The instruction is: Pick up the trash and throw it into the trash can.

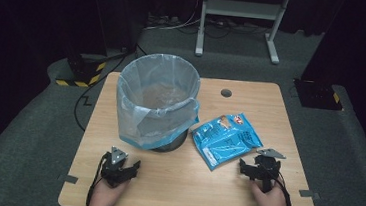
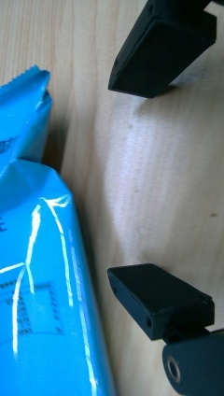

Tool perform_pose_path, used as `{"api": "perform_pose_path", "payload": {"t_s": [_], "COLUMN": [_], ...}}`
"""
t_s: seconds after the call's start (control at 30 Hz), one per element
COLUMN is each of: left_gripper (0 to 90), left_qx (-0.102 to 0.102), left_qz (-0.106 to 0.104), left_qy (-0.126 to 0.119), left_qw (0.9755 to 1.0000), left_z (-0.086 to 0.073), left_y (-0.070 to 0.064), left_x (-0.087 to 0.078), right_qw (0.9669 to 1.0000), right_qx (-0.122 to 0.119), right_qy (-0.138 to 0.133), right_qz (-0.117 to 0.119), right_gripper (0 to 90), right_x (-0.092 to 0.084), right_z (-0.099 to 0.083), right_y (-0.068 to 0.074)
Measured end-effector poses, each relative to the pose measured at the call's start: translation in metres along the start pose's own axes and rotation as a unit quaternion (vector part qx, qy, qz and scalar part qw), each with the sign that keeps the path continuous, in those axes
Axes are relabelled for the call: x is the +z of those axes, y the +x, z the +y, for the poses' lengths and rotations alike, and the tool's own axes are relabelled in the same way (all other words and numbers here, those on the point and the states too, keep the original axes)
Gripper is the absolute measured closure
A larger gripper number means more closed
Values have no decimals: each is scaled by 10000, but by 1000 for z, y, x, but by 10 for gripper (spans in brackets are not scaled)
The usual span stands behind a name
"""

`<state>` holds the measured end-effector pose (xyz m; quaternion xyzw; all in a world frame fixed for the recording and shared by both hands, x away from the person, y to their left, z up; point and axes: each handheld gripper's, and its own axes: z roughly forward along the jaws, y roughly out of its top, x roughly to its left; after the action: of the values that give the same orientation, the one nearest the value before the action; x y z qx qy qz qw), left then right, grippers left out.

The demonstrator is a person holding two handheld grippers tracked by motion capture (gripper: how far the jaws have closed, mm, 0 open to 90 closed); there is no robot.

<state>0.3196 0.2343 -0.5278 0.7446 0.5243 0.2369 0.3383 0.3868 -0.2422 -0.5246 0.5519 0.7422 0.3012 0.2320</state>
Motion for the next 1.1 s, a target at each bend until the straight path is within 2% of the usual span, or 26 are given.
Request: {"api": "perform_pose_path", "payload": {"t_s": [0.33, 0.6, 0.63, 0.7, 0.77, 0.83, 0.9, 0.97, 1.1], "left_gripper": [357, 356, 356, 356, 356, 356, 356, 358, 360], "left_qx": [-5, 3, 3, 5, 5, 3, 5, 3, -3], "left_qz": [-30, -26, -23, -23, -21, -22, -20, -13, -8], "left_qy": [-13, -15, -15, -14, -13, -14, -13, -14, -15], "left_qw": [10000, 10000, 10000, 10000, 10000, 10000, 10000, 10000, 10000], "left_z": [0, 0, 0, 0, 0, 0, 0, 0, 0], "left_y": [0, 0, 0, 0, 0, 0, 0, -1, -1], "left_x": [0, 0, 0, 0, 0, 0, 0, 0, 0], "right_qw": [9997, 9997, 9993, 9989, 9983, 9976, 9973, 9952, 9939], "right_qx": [-187, -195, -288, -357, -453, -517, -504, -317, -209], "right_qy": [2, -1, -50, -48, -100, -308, -397, -782, -920], "right_qz": [153, 154, 220, 285, 350, 331, 358, 500, 577], "right_gripper": [98, 100, 163, 217, 355, 392, 427, 477, 498], "right_x": [-8, -8, -12, -15, -19, -24, -26, -35, -37], "right_z": [-8, -8, -12, -12, -14, -16, -16, -12, -4], "right_y": [0, 0, 1, 1, 0, -1, -3, -7, -11]}}
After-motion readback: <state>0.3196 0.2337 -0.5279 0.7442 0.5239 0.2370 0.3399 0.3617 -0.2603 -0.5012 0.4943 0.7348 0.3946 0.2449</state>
